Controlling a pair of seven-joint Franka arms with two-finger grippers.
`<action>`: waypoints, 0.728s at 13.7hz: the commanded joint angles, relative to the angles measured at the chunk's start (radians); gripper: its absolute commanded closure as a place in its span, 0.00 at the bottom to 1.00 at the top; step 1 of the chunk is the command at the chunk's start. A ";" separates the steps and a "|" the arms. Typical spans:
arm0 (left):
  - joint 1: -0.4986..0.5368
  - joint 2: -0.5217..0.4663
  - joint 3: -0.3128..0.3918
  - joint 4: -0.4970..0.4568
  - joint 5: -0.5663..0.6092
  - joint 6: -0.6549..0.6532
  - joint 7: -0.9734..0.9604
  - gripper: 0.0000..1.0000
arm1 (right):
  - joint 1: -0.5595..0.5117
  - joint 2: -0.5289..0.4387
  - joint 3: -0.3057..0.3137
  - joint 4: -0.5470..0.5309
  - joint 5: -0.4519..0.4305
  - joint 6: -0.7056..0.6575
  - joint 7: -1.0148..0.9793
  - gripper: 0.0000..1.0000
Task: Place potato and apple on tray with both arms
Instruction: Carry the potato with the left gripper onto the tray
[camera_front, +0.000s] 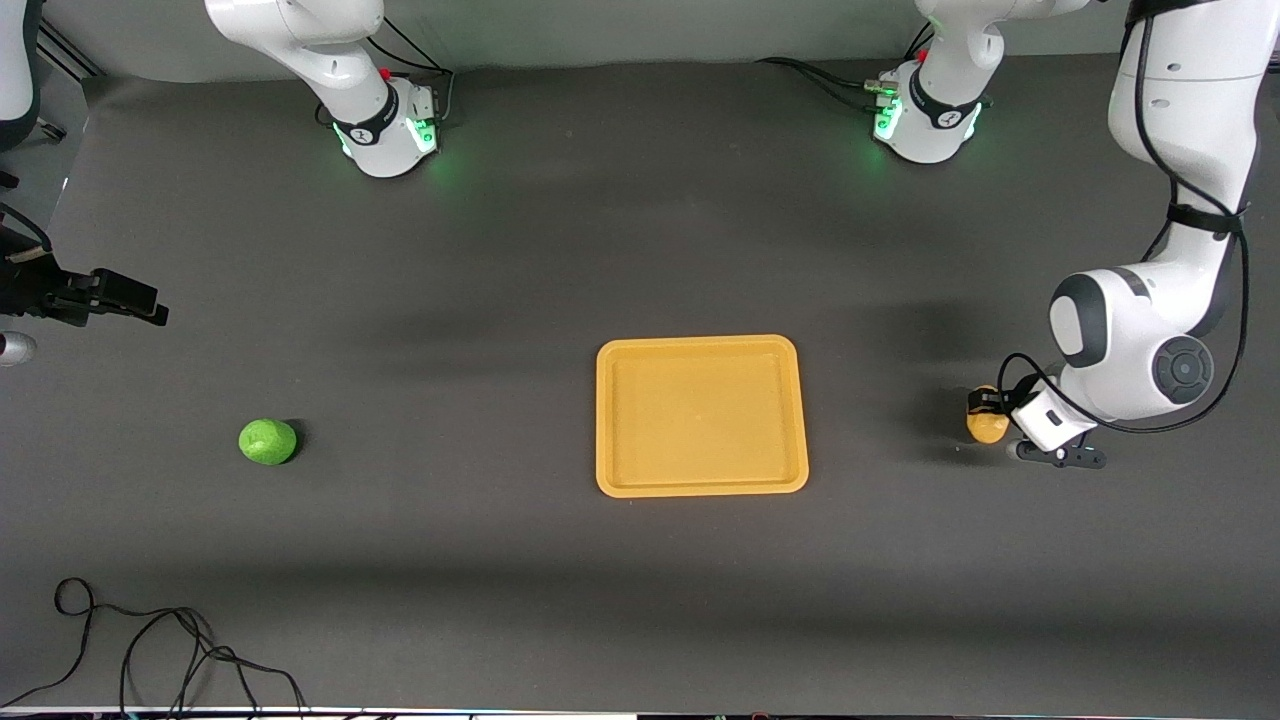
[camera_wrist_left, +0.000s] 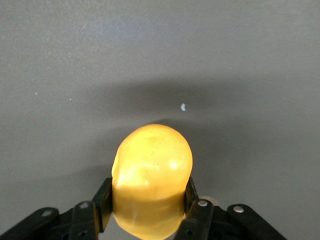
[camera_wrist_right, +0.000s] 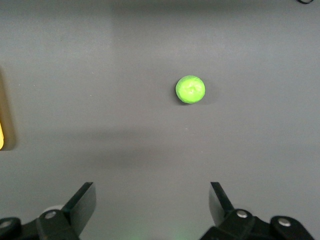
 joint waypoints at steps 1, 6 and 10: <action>-0.099 -0.110 -0.006 -0.001 0.006 -0.066 -0.204 0.81 | 0.012 -0.017 -0.012 -0.011 0.013 0.006 0.015 0.00; -0.383 -0.058 -0.011 0.122 0.003 -0.066 -0.634 0.81 | 0.014 -0.018 -0.030 -0.014 0.012 0.023 -0.014 0.00; -0.537 0.043 -0.011 0.168 0.005 -0.011 -0.820 0.83 | 0.015 -0.041 -0.069 -0.076 0.012 0.084 -0.103 0.00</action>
